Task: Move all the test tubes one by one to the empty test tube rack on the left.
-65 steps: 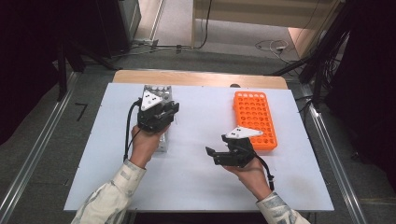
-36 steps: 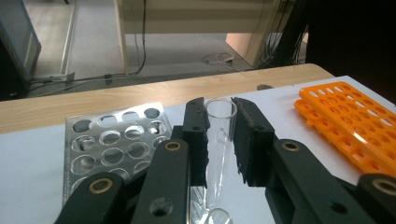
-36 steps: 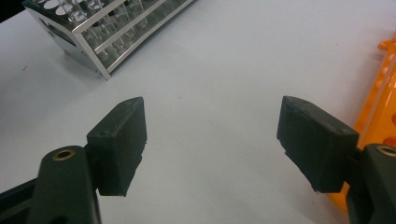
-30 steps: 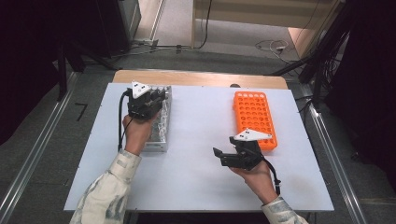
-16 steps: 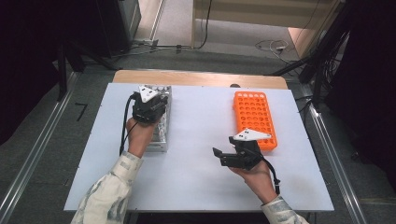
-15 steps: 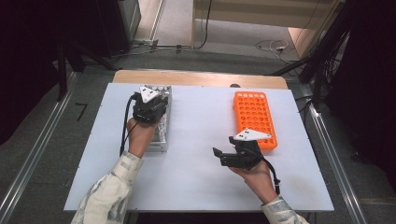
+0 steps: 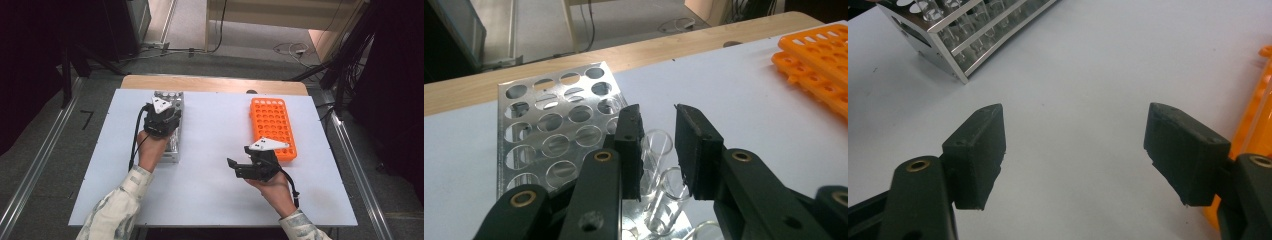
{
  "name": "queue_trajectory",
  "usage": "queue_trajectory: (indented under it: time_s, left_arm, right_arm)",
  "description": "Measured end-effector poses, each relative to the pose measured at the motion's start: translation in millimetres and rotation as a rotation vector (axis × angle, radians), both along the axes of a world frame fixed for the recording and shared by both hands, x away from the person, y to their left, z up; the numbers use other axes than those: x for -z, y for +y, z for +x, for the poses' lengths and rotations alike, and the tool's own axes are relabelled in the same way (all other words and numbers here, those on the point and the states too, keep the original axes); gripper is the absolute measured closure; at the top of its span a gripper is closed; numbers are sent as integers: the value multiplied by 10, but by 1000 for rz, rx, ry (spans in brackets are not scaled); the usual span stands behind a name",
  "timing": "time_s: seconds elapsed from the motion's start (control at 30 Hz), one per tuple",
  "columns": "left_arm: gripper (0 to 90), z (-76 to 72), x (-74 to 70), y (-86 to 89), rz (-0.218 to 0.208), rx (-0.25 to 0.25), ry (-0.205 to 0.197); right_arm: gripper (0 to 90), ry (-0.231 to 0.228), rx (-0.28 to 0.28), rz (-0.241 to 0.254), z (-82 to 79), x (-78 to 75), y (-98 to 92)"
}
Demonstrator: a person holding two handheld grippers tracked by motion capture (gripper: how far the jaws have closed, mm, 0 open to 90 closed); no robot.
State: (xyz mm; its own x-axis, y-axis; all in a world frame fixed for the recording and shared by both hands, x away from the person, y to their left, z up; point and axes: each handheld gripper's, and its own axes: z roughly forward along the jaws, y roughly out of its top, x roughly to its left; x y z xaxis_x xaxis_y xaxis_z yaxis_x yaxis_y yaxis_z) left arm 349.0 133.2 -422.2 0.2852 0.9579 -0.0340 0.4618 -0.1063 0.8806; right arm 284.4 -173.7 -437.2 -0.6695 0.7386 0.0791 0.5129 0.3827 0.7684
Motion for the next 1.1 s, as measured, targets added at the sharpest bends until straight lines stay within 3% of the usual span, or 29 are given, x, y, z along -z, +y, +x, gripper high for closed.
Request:
queue_trajectory:
  time_s: [0.4, 0.63, 0.8, 1.1]
  left_arm:
    - [646, -70, -73, 31, -58, 17, -25]
    - [491, -165, -108, 60, -87, 17, -25]
    - [397, -246, -110, 124, -104, -9, -25]
    - [325, -375, -94, 285, -131, -53, -15]
  right_arm:
    - [233, -1, -3, 2, 11, -3, 24]
    - [233, -5, 4, 0, 75, 18, 29]
    - [233, 1, 7, 3, 147, 30, 48]
    - [233, -3, -19, 0, 244, 28, 114]
